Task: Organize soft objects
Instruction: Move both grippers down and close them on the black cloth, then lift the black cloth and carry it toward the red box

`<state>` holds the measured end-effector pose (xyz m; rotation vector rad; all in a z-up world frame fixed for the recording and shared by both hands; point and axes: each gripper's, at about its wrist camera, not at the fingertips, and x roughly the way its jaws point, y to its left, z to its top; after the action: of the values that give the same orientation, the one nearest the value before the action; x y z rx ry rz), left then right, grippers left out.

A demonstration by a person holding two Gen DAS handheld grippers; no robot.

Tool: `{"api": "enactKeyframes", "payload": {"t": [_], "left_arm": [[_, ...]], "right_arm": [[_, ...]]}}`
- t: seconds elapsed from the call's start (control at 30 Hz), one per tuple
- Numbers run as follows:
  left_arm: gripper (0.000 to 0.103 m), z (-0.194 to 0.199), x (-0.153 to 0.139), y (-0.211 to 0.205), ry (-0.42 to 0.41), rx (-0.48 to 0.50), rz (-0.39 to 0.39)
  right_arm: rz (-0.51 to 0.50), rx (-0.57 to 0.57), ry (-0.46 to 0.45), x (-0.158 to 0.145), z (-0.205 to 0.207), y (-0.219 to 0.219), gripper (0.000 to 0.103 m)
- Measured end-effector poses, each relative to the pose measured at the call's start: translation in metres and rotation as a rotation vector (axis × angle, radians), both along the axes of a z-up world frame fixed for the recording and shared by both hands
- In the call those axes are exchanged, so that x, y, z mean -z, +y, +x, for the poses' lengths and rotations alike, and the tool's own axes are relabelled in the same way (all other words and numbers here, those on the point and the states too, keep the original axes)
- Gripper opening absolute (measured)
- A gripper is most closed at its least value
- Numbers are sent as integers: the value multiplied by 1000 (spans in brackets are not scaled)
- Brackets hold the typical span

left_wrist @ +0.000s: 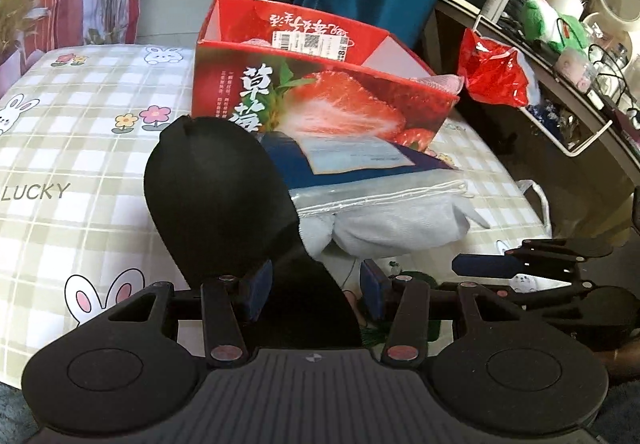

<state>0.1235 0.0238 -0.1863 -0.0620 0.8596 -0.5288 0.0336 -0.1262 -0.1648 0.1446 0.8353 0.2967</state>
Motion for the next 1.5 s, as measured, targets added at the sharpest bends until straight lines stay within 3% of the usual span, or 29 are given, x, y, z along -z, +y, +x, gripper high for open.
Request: {"api": "enactKeyframes", "payload": {"t": [0.33, 0.6, 0.93, 1.0, 1.13, 1.5], "left_arm": [[51, 0, 1, 26, 20, -104, -46], [51, 1, 0, 37, 32, -137, -48], [51, 11, 7, 39, 53, -146, -44], [51, 12, 8, 39, 54, -147, -41], [51, 13, 8, 40, 55, -155, -38], [51, 19, -9, 36, -3, -151, -31]], "right_arm": [[-17, -19, -1, 1, 4, 7, 35], [-16, -156, -16, -10, 21, 37, 35], [-31, -279, 82, 16, 51, 70, 35], [-37, -287, 105, 23, 54, 73, 30], [-42, -302, 114, 27, 53, 75, 8], [-90, -267, -11, -16, 44, 47, 5]]}}
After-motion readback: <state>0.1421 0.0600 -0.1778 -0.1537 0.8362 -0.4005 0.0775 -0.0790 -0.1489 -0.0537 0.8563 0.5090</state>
